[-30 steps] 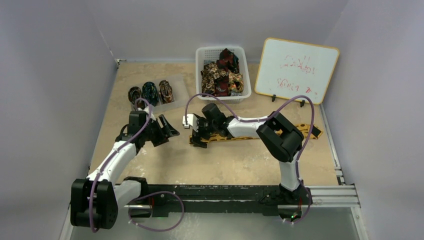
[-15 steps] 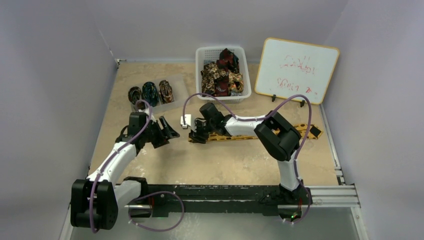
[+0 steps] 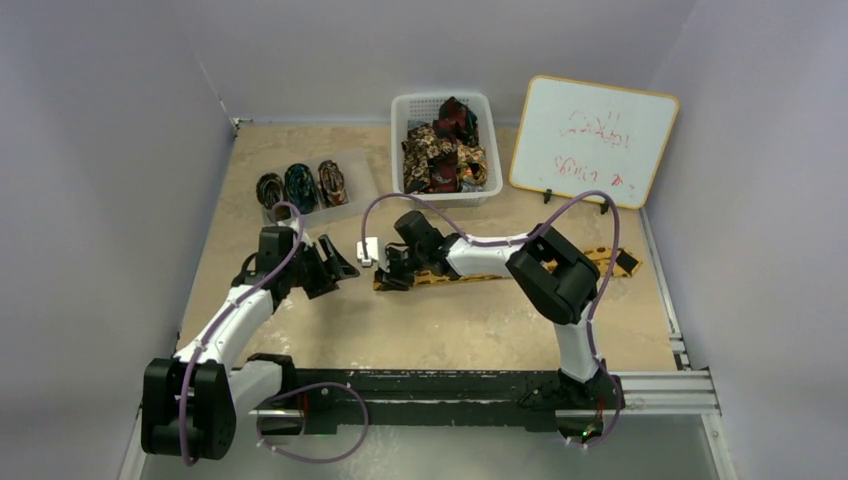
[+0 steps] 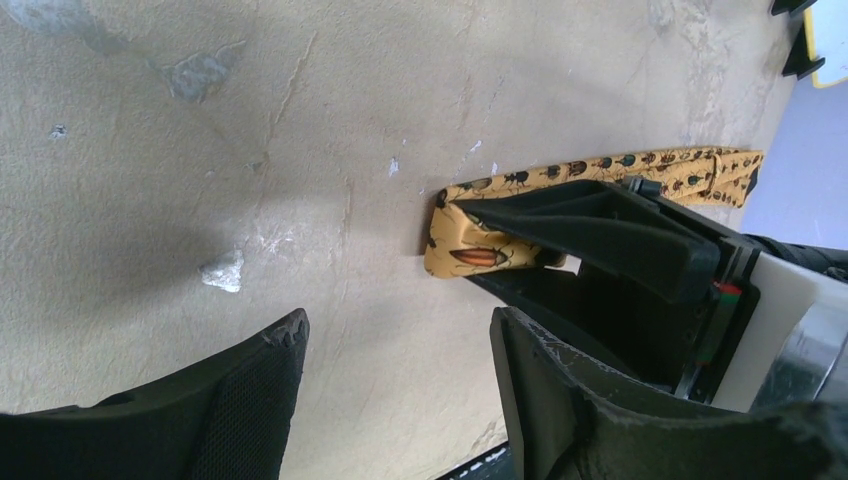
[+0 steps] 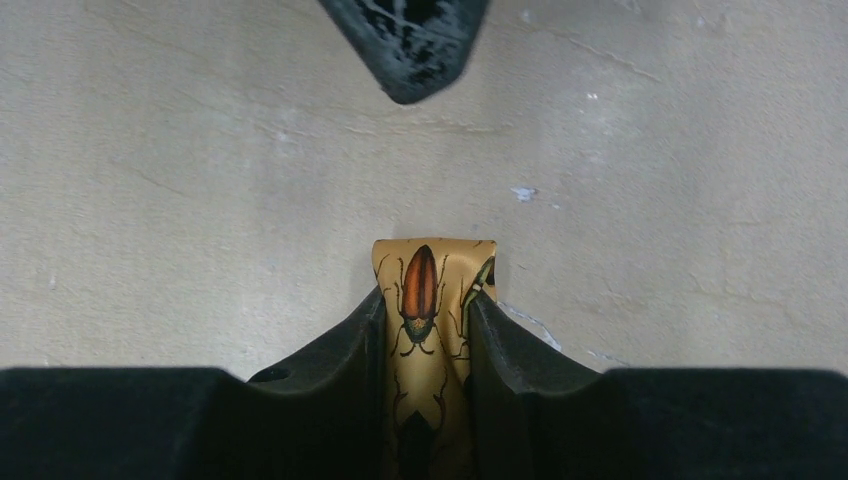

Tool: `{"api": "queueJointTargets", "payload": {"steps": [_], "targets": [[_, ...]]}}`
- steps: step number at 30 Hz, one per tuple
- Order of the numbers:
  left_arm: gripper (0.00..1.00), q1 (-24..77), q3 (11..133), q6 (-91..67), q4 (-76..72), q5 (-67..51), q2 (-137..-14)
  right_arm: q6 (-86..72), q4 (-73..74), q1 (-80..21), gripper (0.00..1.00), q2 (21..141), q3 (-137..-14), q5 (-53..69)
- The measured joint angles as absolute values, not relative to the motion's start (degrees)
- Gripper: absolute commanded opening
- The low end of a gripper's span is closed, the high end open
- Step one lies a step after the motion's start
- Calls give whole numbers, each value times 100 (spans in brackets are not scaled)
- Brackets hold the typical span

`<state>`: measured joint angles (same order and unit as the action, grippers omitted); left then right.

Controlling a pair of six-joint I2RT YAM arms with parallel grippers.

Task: Roll the ties
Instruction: Roll the tie at the center of the board.

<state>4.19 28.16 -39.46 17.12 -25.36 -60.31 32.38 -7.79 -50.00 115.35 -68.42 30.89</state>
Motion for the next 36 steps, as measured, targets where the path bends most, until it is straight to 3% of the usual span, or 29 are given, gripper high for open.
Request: {"api": "queueJointTargets", "payload": {"steps": [6, 10, 20, 24, 29, 34, 36], "targets": [[65, 419, 2746, -3948, 1662, -2539, -6034, 3310, -733, -5103, 35, 11557, -6873, 3153], [65, 419, 2729, -3948, 1625, -2539, -6055, 3317, -604, -5111, 45, 11557, -6947, 3072], [65, 414, 2727, -3946, 1588, -2543, -6055, 3253, -93, -5133, 98, 11378, -7111, 2646], [65, 414, 2727, -3944, 1586, -2558, -6055, 3015, -244, -5133, 99, 10713, -6818, 2556], [65, 414, 2727, -3942, 1566, -2609, -6088, 2064, -1448, -5131, 99, 9135, -5629, 1959], [65, 414, 2689, -3944, 1337, -2834, -6136, -414, -2512, -5078, 98, 8086, -4711, 355], [65, 414, 2589, -3942, 1149, -2936, -6136, -1487, -2480, -4974, 92, 8003, -4672, -121]]}}
